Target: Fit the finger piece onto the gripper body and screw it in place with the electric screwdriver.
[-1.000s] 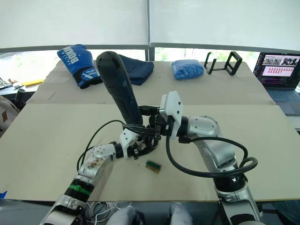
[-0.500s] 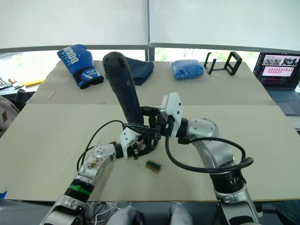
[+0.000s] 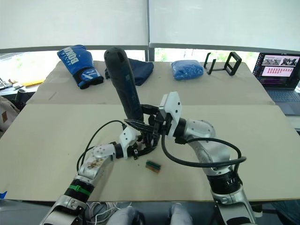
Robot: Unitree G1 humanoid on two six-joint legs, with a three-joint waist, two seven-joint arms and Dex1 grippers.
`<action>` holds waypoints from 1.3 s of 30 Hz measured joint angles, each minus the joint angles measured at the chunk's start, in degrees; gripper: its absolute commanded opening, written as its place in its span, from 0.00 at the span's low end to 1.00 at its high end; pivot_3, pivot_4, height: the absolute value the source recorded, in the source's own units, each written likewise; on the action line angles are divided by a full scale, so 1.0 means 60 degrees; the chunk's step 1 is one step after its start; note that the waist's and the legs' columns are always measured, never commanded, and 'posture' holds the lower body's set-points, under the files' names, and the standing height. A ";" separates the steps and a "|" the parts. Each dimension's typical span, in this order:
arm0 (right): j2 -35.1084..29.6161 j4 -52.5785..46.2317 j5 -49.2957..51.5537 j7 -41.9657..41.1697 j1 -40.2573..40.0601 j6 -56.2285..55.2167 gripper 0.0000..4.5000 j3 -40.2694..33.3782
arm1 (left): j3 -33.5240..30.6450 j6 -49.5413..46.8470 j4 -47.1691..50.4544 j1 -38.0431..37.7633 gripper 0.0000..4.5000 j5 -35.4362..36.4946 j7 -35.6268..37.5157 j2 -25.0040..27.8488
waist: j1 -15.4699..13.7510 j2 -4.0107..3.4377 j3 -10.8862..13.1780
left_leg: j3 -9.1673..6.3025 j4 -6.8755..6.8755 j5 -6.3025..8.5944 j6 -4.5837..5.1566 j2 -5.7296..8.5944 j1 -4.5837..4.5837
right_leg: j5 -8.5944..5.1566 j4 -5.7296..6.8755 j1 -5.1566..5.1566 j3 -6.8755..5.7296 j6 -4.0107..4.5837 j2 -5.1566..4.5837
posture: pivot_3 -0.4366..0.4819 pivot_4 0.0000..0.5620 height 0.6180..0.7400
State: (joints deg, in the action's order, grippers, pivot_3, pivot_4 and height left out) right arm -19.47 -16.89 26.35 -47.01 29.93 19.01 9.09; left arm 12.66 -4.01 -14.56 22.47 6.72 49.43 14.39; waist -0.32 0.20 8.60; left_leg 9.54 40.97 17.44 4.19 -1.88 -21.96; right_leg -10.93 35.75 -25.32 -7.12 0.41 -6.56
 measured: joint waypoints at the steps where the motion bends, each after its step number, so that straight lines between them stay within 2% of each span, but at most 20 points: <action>1: 0.0002 -0.0008 -0.0044 0.0000 -0.0016 -0.0042 0.43 0.0030 | 0.0000 0.0000 0.0000 0.0000 0.51 0.0000 -0.0001 0.0000 | 0.0000 0.0000 0.0000 | 0.0000 0.0000 0.0000 0.0000 0.0000 0.0003 | 0.0000 0.0000 0.0003 0.0000 0.0000 0.0001 | 0.48 0.27 1.00; 16: -0.0020 -0.0343 -0.0146 -0.0019 -0.0555 -0.0364 0.43 0.0245 | 0.0002 -0.0002 0.0000 -0.0041 0.51 -0.0005 -0.0017 0.0014 | 0.0002 -0.0001 -0.0012 | -0.0003 -0.0011 0.0002 -0.0002 -0.0004 0.0029 | -0.0004 -0.0002 0.0017 0.0004 -0.0003 -0.0006 | 0.48 0.27 1.00; 39: 0.0072 -0.0166 -0.0143 0.0686 -0.0551 -0.0351 0.43 0.0277 | 0.0008 -0.0014 -0.0001 -0.0043 0.51 -0.0008 -0.0051 -0.0007 | -0.0001 0.0001 -0.0035 | -0.0008 -0.0023 0.0003 -0.0001 -0.0005 0.0037 | -0.0004 -0.0007 0.0021 0.0004 -0.0002 -0.0020 | 0.48 0.27 1.00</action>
State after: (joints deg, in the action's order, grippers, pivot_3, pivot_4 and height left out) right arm -19.04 -17.89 25.49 -42.89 26.63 16.90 10.75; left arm 12.71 -4.09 -14.57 22.21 6.67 49.12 14.35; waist -0.32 0.20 8.39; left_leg 9.49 40.83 17.46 4.18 -1.92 -21.73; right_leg -10.96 35.71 -25.19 -7.09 0.40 -6.68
